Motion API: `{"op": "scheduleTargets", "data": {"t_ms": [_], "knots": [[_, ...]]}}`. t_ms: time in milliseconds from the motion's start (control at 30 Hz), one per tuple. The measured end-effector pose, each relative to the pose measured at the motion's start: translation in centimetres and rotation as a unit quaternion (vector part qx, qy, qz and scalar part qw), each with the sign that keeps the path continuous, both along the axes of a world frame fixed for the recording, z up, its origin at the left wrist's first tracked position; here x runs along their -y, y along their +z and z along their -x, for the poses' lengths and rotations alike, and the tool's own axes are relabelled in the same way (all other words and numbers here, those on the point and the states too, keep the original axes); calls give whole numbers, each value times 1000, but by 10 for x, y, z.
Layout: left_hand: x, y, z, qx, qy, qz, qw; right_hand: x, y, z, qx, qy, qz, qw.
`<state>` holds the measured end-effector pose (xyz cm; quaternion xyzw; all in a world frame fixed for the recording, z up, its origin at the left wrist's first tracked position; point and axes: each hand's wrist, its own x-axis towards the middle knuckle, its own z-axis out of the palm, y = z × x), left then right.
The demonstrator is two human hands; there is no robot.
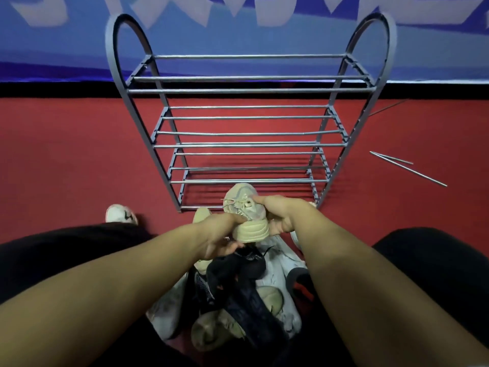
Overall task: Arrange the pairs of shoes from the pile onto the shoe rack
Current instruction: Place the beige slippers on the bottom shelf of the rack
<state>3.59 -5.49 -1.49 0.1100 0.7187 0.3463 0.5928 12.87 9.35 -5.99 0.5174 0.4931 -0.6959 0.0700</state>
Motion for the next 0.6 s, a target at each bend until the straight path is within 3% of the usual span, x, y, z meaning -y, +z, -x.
{"op": "scheduleTargets", "data": {"t_ms": [100, 167, 233, 367, 467, 600], "knots": [[-1, -16, 23, 21, 53, 33, 998, -4, -32, -2, 125, 84, -115, 982], [-5, -29, 37, 36, 67, 50, 996, -16, -65, -2, 258, 202, -240, 914], [-7, -38, 40, 42, 77, 58, 994, -32, -106, -8, 348, 265, -292, 851], [-15, -70, 41, 84, 107, 52, 989, -58, -140, -17, 380, 220, -392, 809], [-16, -91, 46, 68, 100, 43, 992, -84, -155, -20, 380, 239, -472, 759], [-16, -102, 59, 62, 92, 24, 994, -106, -184, -14, 378, 271, -455, 760]]}}
